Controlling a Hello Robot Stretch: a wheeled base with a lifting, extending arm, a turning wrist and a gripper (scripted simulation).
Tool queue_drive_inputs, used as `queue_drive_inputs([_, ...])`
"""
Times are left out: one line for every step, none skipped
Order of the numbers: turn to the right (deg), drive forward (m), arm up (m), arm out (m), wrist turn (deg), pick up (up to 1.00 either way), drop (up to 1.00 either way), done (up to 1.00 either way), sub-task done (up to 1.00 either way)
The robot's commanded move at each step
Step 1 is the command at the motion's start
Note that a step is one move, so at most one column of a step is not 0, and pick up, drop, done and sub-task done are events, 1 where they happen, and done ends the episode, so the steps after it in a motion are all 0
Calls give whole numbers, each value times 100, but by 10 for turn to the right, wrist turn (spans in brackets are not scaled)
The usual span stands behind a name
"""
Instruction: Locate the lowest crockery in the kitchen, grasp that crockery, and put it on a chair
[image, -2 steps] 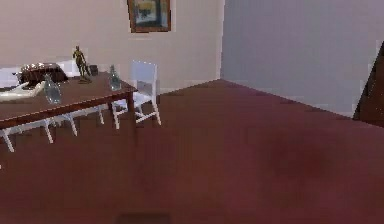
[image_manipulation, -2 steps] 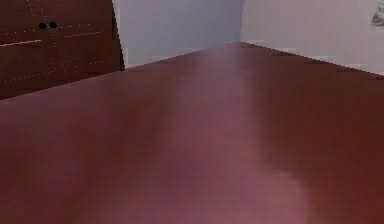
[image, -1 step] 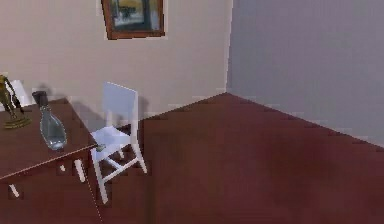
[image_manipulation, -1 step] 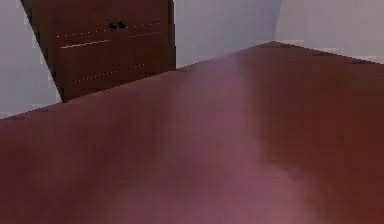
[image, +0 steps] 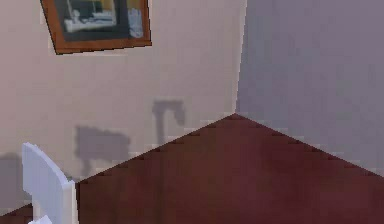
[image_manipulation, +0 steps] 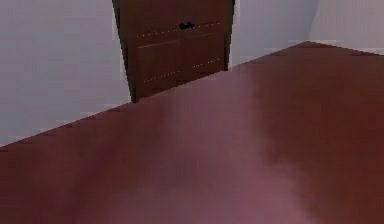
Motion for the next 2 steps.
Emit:
queue_drive_inputs([30,0,0,0,0,0,0,0,0])
queue_drive_inputs([0,70,0,0,0,0,0,0,0])
